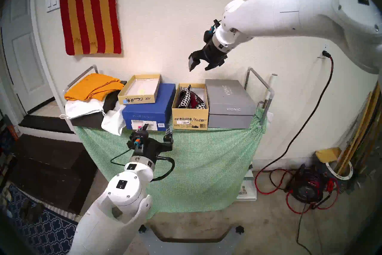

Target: Take shoe out of the box

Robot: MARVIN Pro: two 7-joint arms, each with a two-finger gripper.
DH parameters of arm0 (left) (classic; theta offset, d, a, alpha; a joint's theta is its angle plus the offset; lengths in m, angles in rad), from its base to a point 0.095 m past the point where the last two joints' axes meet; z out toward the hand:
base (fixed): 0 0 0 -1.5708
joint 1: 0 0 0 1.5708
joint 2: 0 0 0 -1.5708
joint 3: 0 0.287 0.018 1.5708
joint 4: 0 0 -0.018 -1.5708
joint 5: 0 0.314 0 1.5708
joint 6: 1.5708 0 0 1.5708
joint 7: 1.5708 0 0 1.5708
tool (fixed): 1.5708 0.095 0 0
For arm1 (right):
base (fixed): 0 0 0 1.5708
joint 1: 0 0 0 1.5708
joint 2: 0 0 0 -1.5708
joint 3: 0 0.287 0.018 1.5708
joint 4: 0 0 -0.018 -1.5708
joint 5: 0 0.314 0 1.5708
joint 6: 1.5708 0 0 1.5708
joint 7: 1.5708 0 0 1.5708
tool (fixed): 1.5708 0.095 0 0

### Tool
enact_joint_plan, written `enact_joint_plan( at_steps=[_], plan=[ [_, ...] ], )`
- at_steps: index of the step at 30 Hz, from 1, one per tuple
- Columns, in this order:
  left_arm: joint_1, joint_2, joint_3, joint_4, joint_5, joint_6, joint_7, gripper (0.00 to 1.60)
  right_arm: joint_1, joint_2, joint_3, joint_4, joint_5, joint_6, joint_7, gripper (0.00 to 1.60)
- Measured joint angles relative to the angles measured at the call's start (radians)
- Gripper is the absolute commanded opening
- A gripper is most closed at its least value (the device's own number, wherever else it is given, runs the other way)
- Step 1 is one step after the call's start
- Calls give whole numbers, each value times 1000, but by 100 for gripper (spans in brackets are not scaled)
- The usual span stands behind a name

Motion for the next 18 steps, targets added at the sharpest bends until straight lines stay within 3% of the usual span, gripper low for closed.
enact_joint_plan(
  at_steps=[7,18],
  plan=[
    [0,0,0,0,0,0,0,160,-47,-76,15,24,9,33,-35,160],
    [0,0,0,0,0,0,0,160,-105,-122,-52,59,-32,40,-113,160]
  ],
)
